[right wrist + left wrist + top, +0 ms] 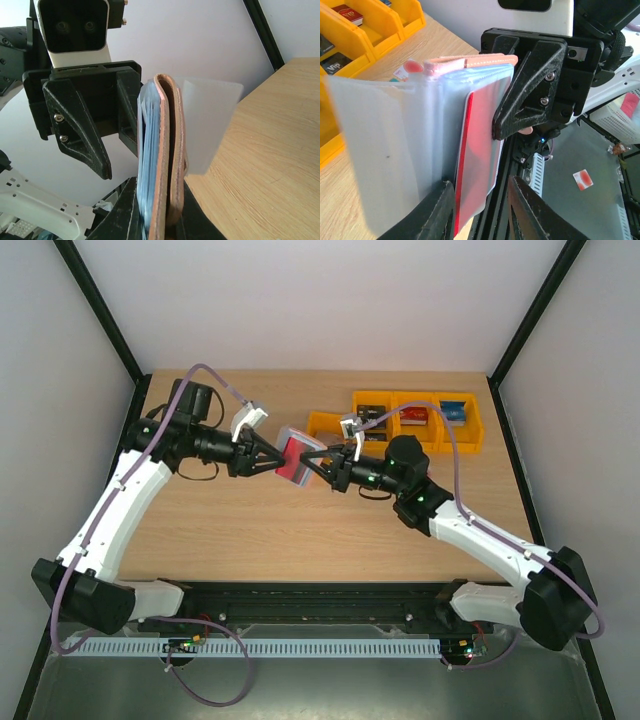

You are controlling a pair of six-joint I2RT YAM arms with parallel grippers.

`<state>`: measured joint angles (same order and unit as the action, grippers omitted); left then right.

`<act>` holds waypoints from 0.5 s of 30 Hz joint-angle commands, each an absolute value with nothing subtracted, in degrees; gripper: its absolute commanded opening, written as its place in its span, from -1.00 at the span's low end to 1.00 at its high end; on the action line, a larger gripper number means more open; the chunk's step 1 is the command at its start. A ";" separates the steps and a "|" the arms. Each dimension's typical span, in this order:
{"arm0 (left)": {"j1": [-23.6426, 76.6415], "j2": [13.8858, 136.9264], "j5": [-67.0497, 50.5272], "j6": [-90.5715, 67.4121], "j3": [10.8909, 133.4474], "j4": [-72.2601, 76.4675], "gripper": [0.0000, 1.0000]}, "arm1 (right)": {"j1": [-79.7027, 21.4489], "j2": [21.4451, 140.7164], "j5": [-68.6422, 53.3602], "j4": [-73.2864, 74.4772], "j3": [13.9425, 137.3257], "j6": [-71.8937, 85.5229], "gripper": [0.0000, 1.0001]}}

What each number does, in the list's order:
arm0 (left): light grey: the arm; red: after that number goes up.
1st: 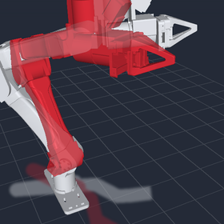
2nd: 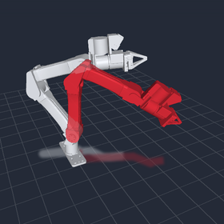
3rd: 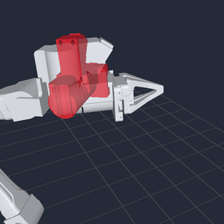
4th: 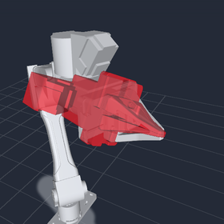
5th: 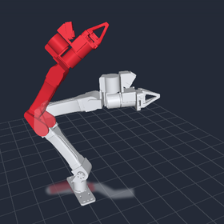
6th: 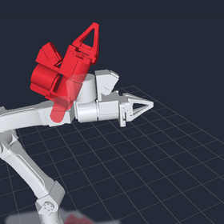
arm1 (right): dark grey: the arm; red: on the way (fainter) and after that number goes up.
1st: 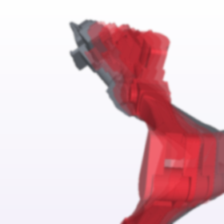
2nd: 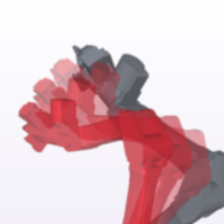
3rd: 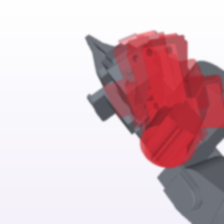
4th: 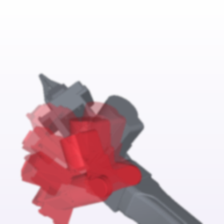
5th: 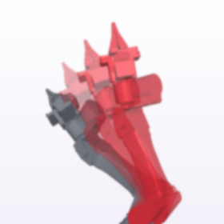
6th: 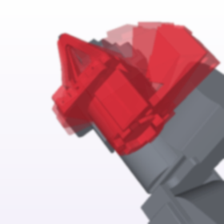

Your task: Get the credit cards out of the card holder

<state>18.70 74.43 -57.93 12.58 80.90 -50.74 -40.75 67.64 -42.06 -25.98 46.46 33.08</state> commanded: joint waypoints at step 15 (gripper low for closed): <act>18.87 74.62 -71.30 12.49 81.65 -52.19 -0.46 | -40.90 74.35 -36.56 -38.46 50.58 42.20 -0.97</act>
<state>16.56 74.39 -58.76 12.84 79.77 -49.60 -40.49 72.77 -42.11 -33.06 46.59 41.47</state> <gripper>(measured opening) 0.275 0.081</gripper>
